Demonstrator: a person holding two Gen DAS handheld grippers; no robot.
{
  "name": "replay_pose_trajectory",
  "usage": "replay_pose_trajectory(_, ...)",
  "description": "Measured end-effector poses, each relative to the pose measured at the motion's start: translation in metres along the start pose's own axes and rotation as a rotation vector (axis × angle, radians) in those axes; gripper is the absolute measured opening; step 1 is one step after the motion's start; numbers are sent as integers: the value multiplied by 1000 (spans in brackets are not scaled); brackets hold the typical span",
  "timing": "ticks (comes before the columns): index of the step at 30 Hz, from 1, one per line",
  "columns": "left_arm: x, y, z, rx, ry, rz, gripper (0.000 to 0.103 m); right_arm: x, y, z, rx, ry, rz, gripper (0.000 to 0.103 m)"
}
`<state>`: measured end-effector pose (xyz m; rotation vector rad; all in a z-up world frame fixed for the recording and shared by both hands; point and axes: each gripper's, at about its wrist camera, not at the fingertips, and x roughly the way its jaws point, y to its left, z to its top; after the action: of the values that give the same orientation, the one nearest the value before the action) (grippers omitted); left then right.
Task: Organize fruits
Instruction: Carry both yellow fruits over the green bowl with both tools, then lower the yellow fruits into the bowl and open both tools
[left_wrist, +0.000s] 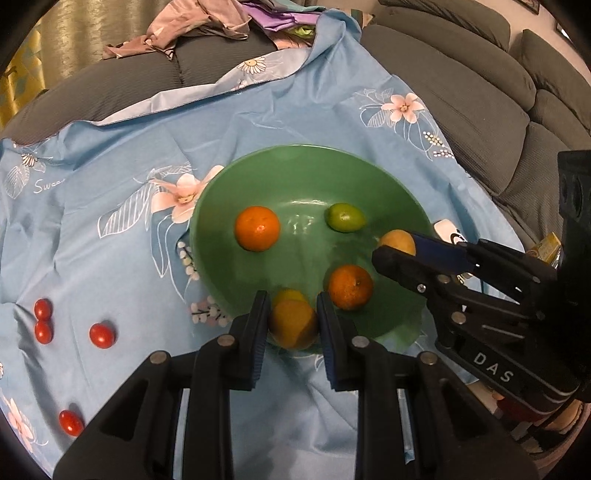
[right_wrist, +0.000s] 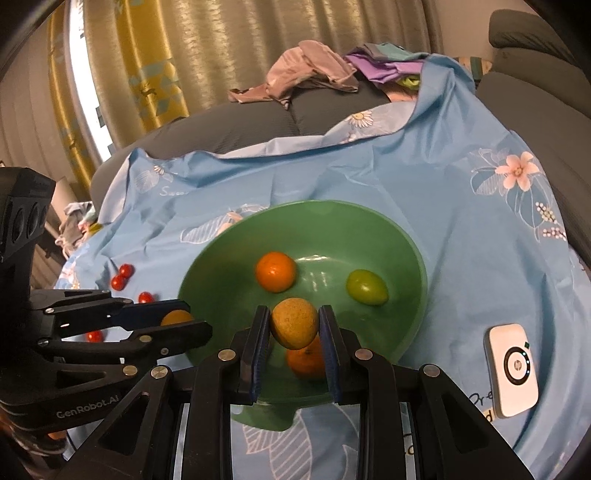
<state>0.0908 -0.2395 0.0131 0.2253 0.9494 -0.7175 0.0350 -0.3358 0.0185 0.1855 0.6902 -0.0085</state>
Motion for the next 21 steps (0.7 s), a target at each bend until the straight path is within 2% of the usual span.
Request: replay_pose_trajectory(21,16,-5,8,44,27,17,26,5,-4,3,6,12,1,29)
